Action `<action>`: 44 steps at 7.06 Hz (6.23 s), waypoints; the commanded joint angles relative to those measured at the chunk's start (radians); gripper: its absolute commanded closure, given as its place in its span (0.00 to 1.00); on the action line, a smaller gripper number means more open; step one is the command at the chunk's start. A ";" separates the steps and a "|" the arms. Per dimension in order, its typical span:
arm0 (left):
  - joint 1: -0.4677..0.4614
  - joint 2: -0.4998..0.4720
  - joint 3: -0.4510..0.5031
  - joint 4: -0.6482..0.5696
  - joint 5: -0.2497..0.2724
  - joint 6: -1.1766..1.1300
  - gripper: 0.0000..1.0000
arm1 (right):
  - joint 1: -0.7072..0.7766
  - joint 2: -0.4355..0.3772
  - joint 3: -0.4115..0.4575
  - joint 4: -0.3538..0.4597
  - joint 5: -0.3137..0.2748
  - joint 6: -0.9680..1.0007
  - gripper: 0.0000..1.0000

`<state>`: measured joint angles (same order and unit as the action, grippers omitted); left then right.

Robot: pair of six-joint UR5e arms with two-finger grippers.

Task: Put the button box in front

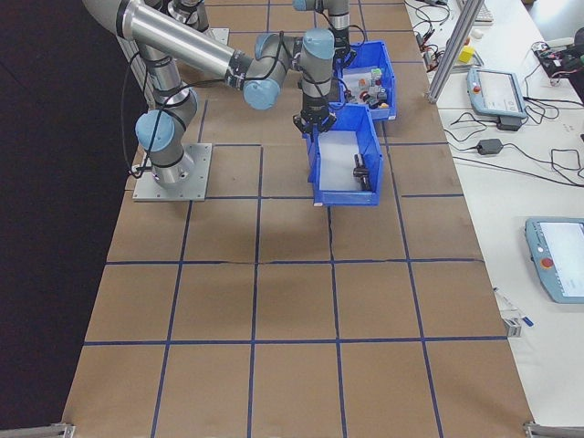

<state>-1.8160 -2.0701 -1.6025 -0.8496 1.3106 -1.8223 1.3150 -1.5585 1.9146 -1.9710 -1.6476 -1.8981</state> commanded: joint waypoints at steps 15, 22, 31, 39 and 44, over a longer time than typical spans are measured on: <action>0.206 0.523 0.038 -0.726 0.132 1.256 0.01 | 0.105 -0.282 0.288 0.015 0.040 0.209 0.94; 0.224 0.584 0.012 -0.732 0.232 2.092 0.01 | 0.680 -0.232 0.293 -0.083 0.019 0.793 0.92; 0.284 0.610 -0.068 -0.723 0.252 1.951 0.01 | 0.916 0.001 0.245 -0.249 -0.095 1.014 0.00; 0.284 0.616 -0.074 -0.723 0.251 1.950 0.01 | 0.607 -0.161 0.009 0.161 -0.081 1.011 0.00; 0.284 0.617 -0.083 -0.723 0.251 1.950 0.01 | 0.326 -0.060 -0.242 0.236 0.014 1.456 0.00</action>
<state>-1.5325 -1.4540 -1.6801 -1.5723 1.5616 0.1273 1.6571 -1.6651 1.7558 -1.7768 -1.6376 -0.6140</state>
